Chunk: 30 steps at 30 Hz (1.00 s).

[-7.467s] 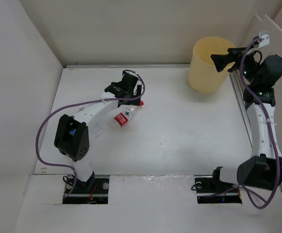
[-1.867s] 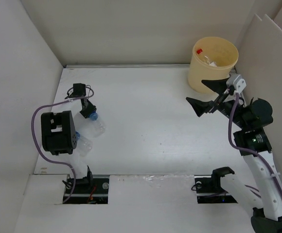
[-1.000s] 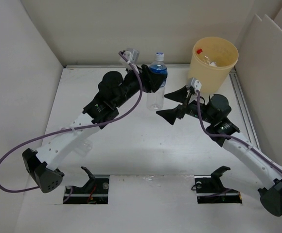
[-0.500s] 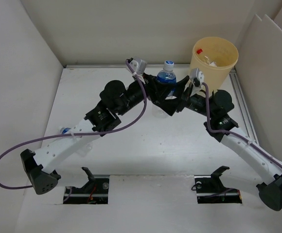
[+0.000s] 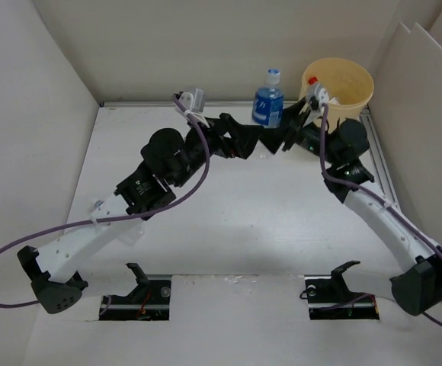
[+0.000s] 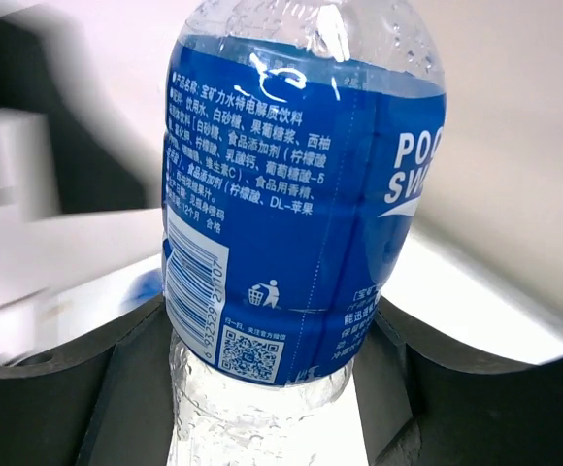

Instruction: Put the plastic bottles in the bin

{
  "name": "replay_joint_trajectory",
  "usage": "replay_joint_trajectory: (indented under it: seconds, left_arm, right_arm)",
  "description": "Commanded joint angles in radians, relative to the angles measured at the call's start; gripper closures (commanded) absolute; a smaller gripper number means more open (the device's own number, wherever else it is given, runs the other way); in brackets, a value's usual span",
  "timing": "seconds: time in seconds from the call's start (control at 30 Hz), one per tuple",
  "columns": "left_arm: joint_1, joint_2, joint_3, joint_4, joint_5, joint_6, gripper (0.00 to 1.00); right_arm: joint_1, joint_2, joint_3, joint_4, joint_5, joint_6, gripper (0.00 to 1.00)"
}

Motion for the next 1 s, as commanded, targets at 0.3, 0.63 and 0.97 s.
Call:
replay_joint_trajectory:
  seconds: [0.3, 0.63, 0.97]
  left_arm:
    - [0.186, -0.009, 0.02, -0.765, -0.527, -0.286, 0.0]
    - [0.657, -0.121, -0.325, -0.623, -0.196, -0.136, 0.0]
    - [0.916, -0.118, -0.344, -0.675, -0.188, -0.161, 0.0]
  right_arm:
    - [-0.533, 0.432, 0.544, -0.097, 0.047, -0.041, 1.0]
    - [-0.636, 0.789, 0.984, -0.204, 0.242, -0.01, 0.87]
    - [-0.627, 0.778, 0.972, -0.26, 0.274, -0.056, 0.0]
